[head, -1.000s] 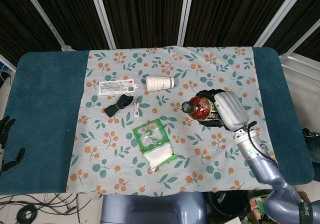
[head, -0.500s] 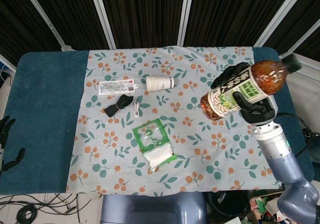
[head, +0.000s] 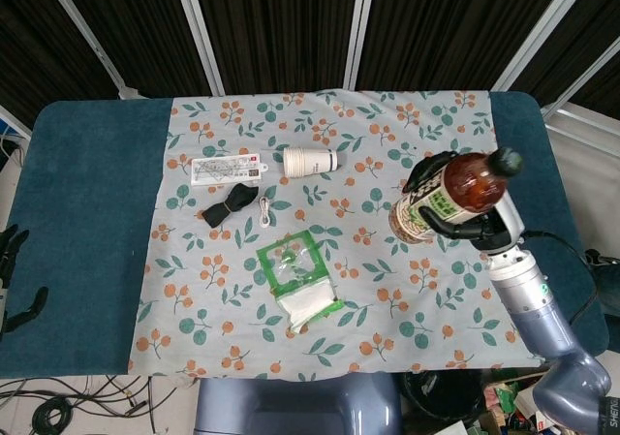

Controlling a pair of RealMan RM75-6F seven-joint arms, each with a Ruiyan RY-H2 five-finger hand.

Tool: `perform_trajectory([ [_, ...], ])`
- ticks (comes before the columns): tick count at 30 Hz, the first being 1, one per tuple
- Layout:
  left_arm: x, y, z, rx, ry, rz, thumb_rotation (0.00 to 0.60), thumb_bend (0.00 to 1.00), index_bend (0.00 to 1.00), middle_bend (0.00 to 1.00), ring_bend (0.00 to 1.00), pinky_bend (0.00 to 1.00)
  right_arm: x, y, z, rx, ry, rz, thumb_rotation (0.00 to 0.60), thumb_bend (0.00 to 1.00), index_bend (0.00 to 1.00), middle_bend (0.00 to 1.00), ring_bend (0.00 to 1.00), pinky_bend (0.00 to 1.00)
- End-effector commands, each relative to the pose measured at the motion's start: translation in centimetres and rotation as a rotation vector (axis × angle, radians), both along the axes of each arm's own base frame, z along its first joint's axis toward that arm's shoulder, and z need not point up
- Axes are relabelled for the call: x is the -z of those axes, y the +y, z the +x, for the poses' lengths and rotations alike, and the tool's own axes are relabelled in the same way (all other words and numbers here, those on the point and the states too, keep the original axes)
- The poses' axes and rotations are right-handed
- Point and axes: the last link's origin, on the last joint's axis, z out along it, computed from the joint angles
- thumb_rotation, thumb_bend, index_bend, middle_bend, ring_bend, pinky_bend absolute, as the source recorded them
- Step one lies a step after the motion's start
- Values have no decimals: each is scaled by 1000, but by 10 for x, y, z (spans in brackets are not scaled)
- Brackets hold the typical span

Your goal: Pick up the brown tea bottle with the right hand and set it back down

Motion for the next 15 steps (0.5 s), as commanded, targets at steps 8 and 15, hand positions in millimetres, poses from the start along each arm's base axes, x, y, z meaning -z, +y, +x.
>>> perform_trajectory([
  [8,-1,0,-1,-2,-1,1,600,371,28,0,0,0,91,-19,-49,115,1128,-415,600,440,513,470,498,527],
  [15,0,1,-1,-2,0,-2,600,371,28,0,0,0,76,-25,-56,107,1504,-517,600,397,513,459,490,526],
])
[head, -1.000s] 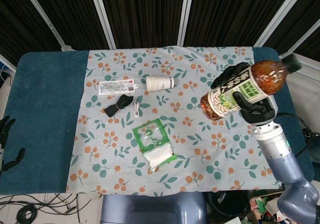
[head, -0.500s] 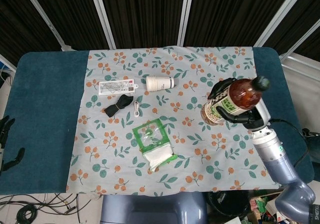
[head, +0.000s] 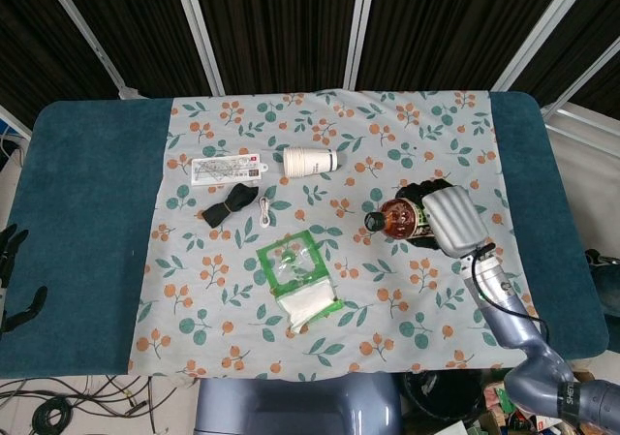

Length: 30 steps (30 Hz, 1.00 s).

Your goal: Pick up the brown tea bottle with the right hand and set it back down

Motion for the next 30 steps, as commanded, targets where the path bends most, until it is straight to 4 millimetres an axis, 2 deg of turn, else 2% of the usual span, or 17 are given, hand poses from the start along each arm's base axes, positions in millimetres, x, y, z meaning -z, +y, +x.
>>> perform_trajectory([
  [1,0,0,0,-1,1,-2,600,371,28,0,0,0,3,-7,-7,72,253,-11,600,397,513,458,490,526],
  [6,1,0,1,1,2,-3,600,371,28,0,0,0,-20,-6,12,45,261,-40,600,396,510,454,490,526],
  [8,1,0,1,1,3,-3,600,371,28,0,0,0,-33,1,29,32,120,-33,600,396,510,455,490,526],
  [12,1,-1,1,0,3,1,600,371,28,0,0,0,-60,27,64,-48,-349,98,600,391,510,450,490,525],
  [15,1,-1,1,-2,4,-1,600,371,28,0,0,0,-83,43,72,-128,-617,180,600,388,511,448,490,524],
  [19,2,-1,2,2,6,-2,600,371,28,0,0,0,-106,57,64,-233,-892,232,600,388,510,448,490,524],
  [22,1,-1,2,2,4,1,600,371,28,0,0,0,-109,60,55,-260,-1018,285,600,389,510,448,490,524],
  [25,1,-1,1,0,4,-1,600,371,28,0,0,0,-103,58,42,-247,-1138,381,600,388,510,448,490,524],
  [30,1,-1,1,-1,5,-1,600,371,28,0,0,0,-82,50,23,-166,-1161,490,600,389,511,449,491,524],
])
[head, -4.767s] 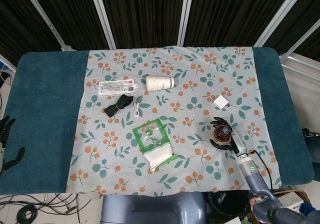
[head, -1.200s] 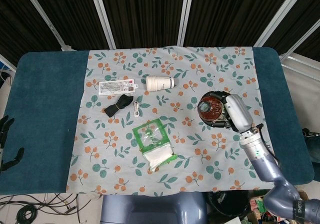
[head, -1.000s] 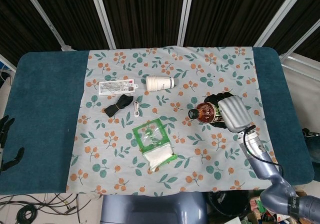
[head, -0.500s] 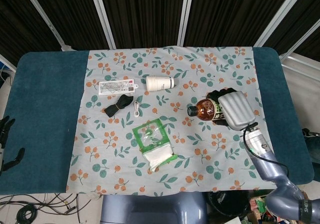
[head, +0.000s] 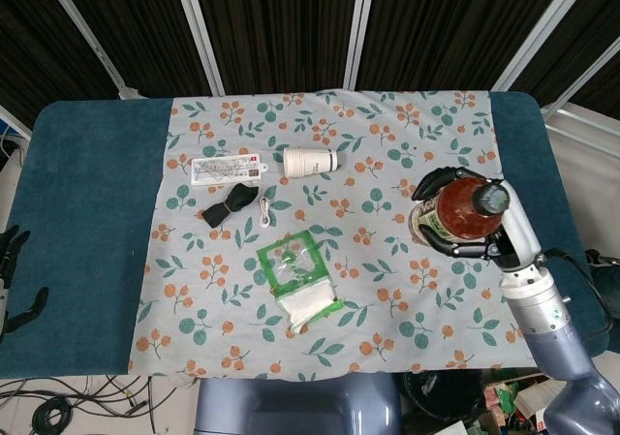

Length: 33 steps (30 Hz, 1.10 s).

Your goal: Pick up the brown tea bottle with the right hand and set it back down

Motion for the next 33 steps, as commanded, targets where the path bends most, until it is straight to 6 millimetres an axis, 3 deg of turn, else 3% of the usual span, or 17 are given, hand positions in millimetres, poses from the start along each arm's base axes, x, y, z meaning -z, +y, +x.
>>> perform_trajectory([
  [1,0,0,0,-2,-1,2,600,371,28,0,0,0,15,2,-26,-27,-45,121,600,389,510,449,491,524],
  [5,0,0,-1,-3,0,1,600,372,28,0,0,0,34,-3,-39,7,-2,166,600,389,510,451,492,524],
  [14,0,0,-1,-8,2,-2,600,371,28,0,0,0,78,-20,-84,187,144,78,600,389,510,451,493,524],
  [27,1,2,-1,-12,10,-5,600,371,28,0,0,0,128,-26,-127,326,60,177,600,390,510,451,492,524],
  [33,1,2,-2,-14,13,-6,600,371,28,0,0,0,153,-26,-142,369,105,172,600,390,510,451,492,521],
])
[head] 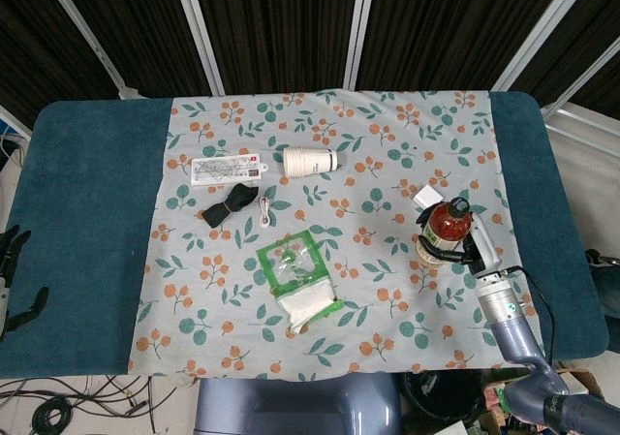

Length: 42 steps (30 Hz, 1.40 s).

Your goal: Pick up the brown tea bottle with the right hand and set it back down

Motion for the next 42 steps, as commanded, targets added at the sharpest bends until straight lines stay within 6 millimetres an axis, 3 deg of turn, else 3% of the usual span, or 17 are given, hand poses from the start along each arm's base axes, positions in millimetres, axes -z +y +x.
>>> perform_trajectory([
  [1,0,0,0,-1,2,-1,600,371,28,0,0,0,19,2,-10,31,38,5,600,389,510,451,492,520],
  [11,1,0,-1,-2,6,-2,600,371,28,0,0,0,56,4,-28,61,171,-12,600,390,510,451,492,516],
  [21,1,1,-1,-3,9,-5,600,371,28,0,0,0,72,4,-34,79,213,13,600,392,510,451,492,501],
  [42,1,1,-2,-9,16,-5,600,371,28,0,0,0,95,-17,-19,171,55,-61,600,396,490,418,467,496],
])
